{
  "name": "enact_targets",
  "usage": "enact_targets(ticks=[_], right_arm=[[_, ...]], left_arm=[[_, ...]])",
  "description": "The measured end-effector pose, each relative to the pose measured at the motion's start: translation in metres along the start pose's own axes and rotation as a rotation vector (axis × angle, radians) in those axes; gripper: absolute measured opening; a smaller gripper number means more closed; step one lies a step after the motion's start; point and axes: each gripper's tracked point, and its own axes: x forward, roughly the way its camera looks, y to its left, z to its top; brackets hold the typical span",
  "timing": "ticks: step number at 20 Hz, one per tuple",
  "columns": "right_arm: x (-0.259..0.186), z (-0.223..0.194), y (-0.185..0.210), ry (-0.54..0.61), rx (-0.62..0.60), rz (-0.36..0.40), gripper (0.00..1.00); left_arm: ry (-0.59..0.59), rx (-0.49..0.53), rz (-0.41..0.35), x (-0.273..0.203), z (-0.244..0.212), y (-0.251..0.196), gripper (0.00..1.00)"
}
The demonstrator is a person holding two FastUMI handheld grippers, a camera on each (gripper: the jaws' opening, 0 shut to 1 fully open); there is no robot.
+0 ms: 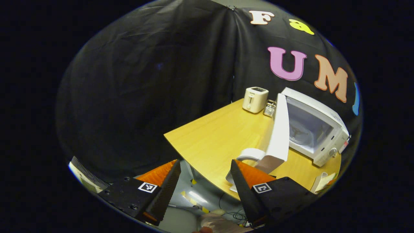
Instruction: Open the microwave oven with the left hand, put the food in, and close the microwave oven.
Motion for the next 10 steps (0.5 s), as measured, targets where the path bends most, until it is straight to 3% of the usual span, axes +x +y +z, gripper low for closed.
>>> enact_targets(ticks=[1,3,4,10], right_arm=[[0.003,-0.001,0.000,0.010,0.009,0.002,0.87],[0.008,0.001,0.003,0.003,0.043,0.009,0.85],[0.006,0.003,0.005,-0.003,0.056,0.012,0.72],[0.014,-0.004,0.005,0.012,0.094,-0.010,0.72]], left_arm=[[-0.029,-0.014,0.018,-0.002,0.009,0.007,0.92],[-0.091,-0.050,0.058,-0.008,0.032,0.019,0.92],[-0.121,-0.070,0.066,-0.011,0.042,0.021,0.92],[-0.251,-0.092,0.071,-0.016,0.089,0.026,0.91]])
